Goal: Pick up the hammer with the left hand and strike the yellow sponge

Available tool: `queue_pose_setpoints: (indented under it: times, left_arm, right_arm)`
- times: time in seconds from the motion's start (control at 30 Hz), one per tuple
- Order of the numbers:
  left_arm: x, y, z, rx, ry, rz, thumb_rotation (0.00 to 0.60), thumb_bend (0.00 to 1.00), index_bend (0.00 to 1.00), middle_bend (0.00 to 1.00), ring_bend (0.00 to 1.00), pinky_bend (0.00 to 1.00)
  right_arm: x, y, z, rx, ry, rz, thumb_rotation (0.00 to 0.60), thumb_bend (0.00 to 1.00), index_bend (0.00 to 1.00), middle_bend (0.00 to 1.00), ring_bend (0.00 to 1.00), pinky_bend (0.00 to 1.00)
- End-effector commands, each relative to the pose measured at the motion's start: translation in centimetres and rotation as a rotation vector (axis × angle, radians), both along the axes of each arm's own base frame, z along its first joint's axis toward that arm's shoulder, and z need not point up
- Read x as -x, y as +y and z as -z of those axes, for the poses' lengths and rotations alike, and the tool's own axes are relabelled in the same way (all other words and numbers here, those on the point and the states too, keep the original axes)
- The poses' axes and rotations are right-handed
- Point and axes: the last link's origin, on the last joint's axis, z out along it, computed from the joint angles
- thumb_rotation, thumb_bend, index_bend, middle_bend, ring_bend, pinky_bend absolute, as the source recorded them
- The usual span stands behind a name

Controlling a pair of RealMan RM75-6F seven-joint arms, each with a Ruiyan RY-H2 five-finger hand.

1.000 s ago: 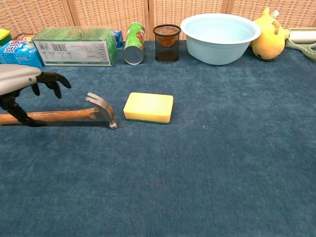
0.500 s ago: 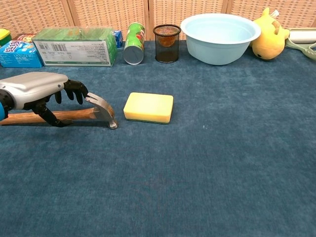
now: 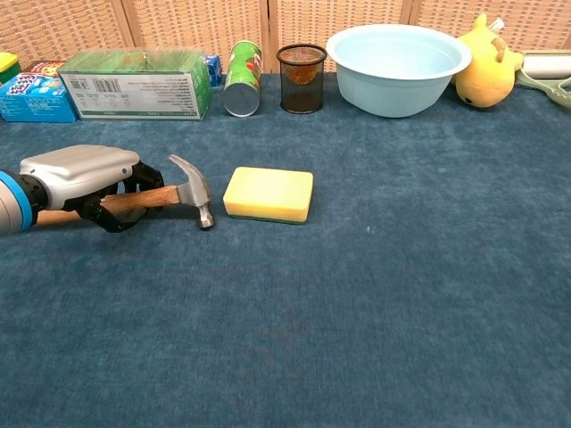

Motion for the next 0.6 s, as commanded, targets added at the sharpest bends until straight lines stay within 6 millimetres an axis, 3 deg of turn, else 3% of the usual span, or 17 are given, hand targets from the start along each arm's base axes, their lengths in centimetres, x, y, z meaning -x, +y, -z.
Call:
queue_pose_setpoints:
  times: [0.03, 0.27, 0.6]
  left_arm:
    - [-0.8, -0.8, -0.3, 0.025, -0.041, 0.014, 0.600, 0.64, 0.52, 0.55, 0.52, 0.56]
    - [-1.2, -0.8, -1.0, -0.018, -0.166, 0.006, 0.600, 0.62, 0.56, 0.62, 0.59, 0.68]
    - [-1.7, -1.4, -4.5, -0.095, -0.243, 0.094, 0.600, 0.59, 0.56, 0.62, 0.59, 0.68]
  right_arm:
    - [0.0, 0.4, -0.1, 0.008, 0.000, 0.010, 0.600, 0.37, 0.49, 0.48, 0.43, 0.34]
    - [-0.3, 0.9, -0.1, 0.014, -0.006, 0.012, 0.600, 0.37, 0.49, 0.48, 0.43, 0.34]
    - [-0.5, 1.0, -0.1, 0.020, -0.008, 0.004, 0.600, 0.37, 0.49, 0.48, 0.43, 0.34]
